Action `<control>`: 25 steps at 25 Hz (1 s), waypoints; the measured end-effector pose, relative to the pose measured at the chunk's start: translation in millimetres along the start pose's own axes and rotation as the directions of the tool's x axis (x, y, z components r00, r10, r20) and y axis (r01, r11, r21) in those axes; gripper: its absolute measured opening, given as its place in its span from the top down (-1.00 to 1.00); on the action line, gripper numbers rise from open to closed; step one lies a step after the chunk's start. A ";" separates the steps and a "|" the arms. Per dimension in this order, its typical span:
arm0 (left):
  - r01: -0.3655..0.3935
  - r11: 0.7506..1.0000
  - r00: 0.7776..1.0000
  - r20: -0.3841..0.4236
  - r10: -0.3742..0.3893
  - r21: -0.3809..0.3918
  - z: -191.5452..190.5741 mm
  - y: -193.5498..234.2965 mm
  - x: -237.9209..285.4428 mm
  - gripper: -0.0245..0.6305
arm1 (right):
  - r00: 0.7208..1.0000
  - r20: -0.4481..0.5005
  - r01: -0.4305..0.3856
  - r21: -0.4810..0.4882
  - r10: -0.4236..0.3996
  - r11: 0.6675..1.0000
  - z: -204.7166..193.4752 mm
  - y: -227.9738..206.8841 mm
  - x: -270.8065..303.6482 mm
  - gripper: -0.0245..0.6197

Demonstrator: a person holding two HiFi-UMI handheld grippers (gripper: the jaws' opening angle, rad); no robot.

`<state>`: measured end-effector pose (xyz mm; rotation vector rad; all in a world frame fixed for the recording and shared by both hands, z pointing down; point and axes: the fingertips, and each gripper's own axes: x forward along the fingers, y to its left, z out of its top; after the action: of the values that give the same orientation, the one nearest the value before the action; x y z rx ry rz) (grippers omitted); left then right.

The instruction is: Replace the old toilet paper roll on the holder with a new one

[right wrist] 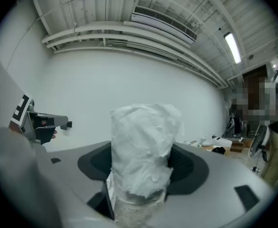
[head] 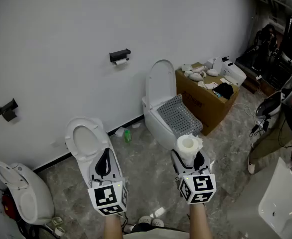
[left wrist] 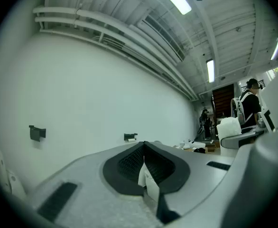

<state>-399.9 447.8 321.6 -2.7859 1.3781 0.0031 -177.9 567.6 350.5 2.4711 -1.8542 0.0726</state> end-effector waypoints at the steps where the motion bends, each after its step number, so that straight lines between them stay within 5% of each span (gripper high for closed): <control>1: 0.000 1.000 1.000 -0.001 0.000 0.001 -0.4 0.4 0.3 0.91 | 1.000 0.000 0.000 0.000 0.000 1.000 -0.5 0.4 0.2 -0.04; 16: 0.014 1.000 0.999 0.030 -0.014 -0.002 5.0 -9.3 6.7 0.90 | 1.000 0.006 -0.007 0.020 0.007 1.000 -0.8 -5.1 4.7 -0.04; 17: 0.027 1.000 0.999 0.036 -0.027 -0.003 6.0 -13.9 8.6 0.82 | 1.000 0.008 -0.009 0.023 0.009 1.000 -1.0 -7.1 5.5 -0.04; 19: 0.056 0.998 0.998 0.040 -0.055 -0.015 7.0 -23.2 13.1 0.28 | 1.000 0.010 -0.013 0.027 0.012 1.000 -1.3 -11.1 7.5 -0.04; 25: 0.048 0.999 0.998 0.046 -0.047 -0.019 4.2 -40.1 24.7 0.13 | 0.999 0.016 -0.031 0.015 0.031 0.999 -3.6 -27.6 15.5 -0.04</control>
<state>-353.1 452.6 318.1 -2.8158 1.3093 0.0787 -147.2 560.8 354.8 2.4598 -1.9052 0.0691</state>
